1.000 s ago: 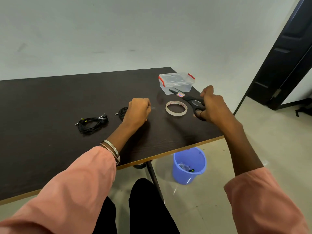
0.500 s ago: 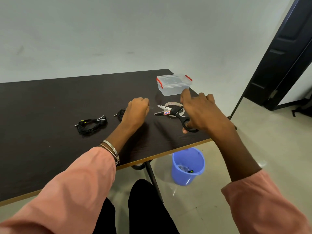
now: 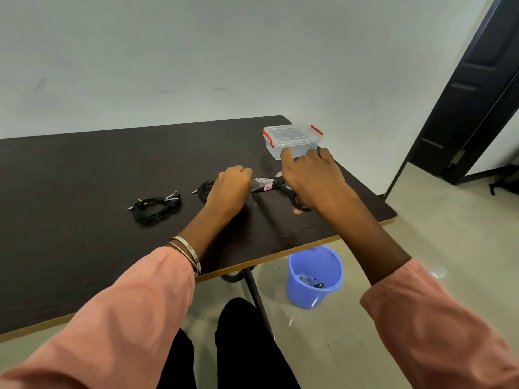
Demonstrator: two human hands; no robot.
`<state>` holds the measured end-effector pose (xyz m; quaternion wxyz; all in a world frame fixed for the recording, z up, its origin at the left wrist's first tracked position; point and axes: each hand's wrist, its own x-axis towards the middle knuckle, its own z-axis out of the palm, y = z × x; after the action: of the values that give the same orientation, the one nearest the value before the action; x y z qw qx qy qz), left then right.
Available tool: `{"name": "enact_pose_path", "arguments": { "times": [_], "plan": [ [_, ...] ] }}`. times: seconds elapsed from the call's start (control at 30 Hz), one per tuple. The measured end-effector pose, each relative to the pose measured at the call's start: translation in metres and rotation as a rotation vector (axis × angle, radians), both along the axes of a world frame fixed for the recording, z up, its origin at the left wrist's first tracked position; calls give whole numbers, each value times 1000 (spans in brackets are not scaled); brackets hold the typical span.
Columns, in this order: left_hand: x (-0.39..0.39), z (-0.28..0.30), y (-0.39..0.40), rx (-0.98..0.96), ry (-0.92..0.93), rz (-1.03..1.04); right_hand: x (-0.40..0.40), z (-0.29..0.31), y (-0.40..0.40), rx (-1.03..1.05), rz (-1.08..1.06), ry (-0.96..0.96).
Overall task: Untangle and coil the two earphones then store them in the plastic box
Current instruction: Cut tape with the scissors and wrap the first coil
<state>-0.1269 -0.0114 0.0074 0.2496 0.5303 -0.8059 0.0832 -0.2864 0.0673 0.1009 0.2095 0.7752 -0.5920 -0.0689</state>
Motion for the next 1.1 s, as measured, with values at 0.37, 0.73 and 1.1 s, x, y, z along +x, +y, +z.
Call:
{"name": "enact_pose_path", "arguments": {
  "times": [0.37,0.73,1.1],
  "plan": [
    [2,-3,-1,-1,35,-20,3,-1,-3,0,-19,-10],
    [3,-3,2,21,81,-2,1,-12,-6,-106,-33,-19],
    [8,-3,4,190,576,93,-19,-22,-10,12,-119,-37]
  ]
}}
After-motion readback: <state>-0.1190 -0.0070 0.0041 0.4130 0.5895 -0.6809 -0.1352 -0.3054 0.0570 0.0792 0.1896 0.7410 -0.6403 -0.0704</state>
